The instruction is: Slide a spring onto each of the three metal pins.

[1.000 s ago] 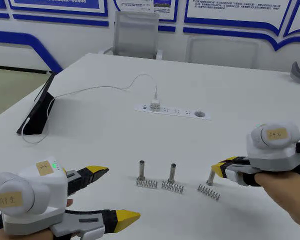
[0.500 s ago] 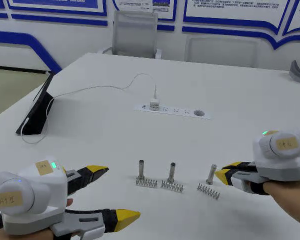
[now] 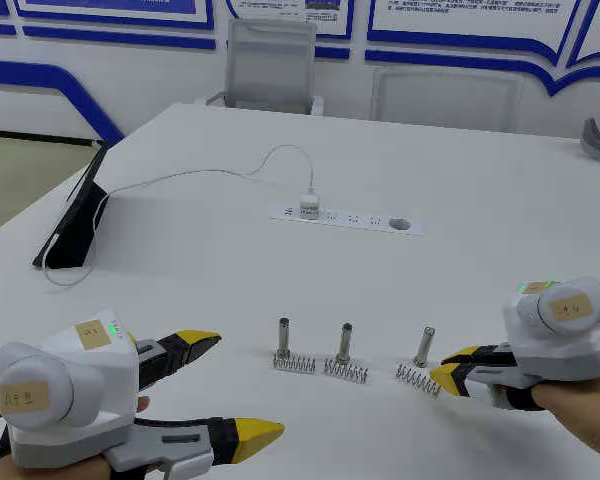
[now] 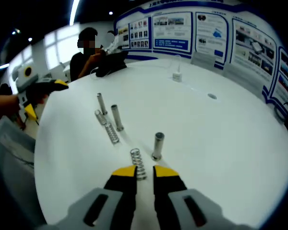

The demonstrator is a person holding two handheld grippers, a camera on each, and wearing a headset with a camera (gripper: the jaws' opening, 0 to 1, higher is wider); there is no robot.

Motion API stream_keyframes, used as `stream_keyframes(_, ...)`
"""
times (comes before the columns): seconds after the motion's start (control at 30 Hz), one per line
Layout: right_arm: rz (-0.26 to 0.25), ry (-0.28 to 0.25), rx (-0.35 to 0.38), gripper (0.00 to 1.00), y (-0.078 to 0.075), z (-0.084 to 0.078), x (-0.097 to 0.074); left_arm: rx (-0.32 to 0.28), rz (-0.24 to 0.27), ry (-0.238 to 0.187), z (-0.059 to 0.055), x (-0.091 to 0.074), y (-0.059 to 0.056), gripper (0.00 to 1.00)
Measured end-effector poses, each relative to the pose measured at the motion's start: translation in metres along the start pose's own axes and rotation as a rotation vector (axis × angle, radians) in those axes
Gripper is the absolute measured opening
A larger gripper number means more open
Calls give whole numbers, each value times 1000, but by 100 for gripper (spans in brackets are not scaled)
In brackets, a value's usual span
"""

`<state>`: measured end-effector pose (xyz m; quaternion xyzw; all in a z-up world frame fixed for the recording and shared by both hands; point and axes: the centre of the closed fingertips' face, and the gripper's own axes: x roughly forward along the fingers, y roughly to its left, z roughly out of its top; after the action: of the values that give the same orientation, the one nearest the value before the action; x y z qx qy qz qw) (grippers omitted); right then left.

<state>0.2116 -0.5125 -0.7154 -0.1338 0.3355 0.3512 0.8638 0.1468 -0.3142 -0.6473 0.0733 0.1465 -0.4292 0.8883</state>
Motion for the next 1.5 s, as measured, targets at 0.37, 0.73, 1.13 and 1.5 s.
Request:
stream_keyframes(0.37,52,65,-76,15,6,-12,8,-4,-8,7,-2,2,-3,73)
stream_keyframes(0.73,86,103,-107,15,7,-16,14,-4,-17,13,-3,4,-7,73)
stream_keyframes(1.13,105,106,-102,12,14,-15,11,9,-45,27,-5,10,-16,72)
stream_keyframes(1.5,151,104,-176,12,35,-9,-5,37,-100,43,-5,25,-31,71)
